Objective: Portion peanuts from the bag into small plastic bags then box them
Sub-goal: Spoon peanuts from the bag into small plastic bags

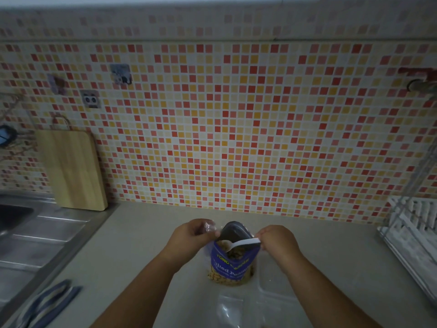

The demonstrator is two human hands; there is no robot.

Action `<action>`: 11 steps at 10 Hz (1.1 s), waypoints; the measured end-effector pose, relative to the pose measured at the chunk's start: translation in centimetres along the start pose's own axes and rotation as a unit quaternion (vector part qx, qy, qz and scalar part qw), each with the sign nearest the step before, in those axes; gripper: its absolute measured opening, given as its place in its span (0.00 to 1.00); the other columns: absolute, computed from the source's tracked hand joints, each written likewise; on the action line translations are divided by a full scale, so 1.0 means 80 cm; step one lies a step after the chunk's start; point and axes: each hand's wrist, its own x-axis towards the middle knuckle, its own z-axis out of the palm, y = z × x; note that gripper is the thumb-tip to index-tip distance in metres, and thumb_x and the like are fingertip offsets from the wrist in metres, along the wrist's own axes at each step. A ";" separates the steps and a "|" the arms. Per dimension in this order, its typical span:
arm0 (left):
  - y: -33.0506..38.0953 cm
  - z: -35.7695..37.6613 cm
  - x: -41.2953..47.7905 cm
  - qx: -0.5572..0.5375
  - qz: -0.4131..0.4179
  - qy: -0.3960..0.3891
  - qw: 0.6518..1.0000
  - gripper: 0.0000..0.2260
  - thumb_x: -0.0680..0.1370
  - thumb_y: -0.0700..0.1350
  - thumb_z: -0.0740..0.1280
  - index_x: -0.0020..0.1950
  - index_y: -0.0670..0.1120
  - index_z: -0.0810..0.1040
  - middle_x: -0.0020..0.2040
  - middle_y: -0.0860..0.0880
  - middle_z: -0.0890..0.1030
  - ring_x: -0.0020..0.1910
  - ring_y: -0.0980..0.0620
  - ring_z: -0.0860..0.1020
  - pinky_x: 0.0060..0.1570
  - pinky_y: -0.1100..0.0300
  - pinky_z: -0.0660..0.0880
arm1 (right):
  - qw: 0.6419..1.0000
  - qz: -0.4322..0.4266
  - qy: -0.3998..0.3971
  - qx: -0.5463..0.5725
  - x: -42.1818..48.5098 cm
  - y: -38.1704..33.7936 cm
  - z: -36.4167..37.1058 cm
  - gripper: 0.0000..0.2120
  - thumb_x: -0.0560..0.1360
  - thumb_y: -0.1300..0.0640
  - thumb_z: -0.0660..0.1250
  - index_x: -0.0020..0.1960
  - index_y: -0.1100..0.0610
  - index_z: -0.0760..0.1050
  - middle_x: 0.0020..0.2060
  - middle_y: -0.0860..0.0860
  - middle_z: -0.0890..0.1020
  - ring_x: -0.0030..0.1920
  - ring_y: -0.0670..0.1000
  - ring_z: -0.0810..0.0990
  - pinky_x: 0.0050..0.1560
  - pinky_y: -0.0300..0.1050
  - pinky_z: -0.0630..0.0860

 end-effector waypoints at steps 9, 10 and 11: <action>0.034 0.040 0.005 0.353 0.130 -0.002 0.927 0.15 0.69 0.55 0.71 0.53 0.52 0.77 0.46 0.53 0.81 0.45 0.54 0.77 0.45 0.57 0.77 | 0.985 0.014 0.108 0.134 -0.035 0.033 -0.071 0.13 0.77 0.61 0.58 0.59 0.59 0.75 0.34 0.50 0.71 0.33 0.47 0.69 0.35 0.39 0.70; 0.034 0.050 0.008 0.325 0.125 0.008 0.937 0.14 0.69 0.55 0.71 0.52 0.52 0.77 0.39 0.55 0.77 0.40 0.55 0.75 0.36 0.64 0.72 | 0.972 -0.076 0.166 0.145 -0.042 0.017 -0.070 0.13 0.78 0.59 0.56 0.55 0.60 0.78 0.40 0.52 0.77 0.40 0.51 0.75 0.43 0.45 0.74; 0.033 0.057 0.009 0.251 0.099 0.024 0.963 0.14 0.70 0.53 0.71 0.54 0.52 0.78 0.39 0.56 0.76 0.39 0.56 0.75 0.33 0.68 0.68 | 0.941 -0.212 0.238 0.112 -0.074 0.001 -0.073 0.10 0.77 0.58 0.59 0.51 0.53 0.80 0.45 0.51 0.80 0.45 0.50 0.76 0.42 0.41 0.71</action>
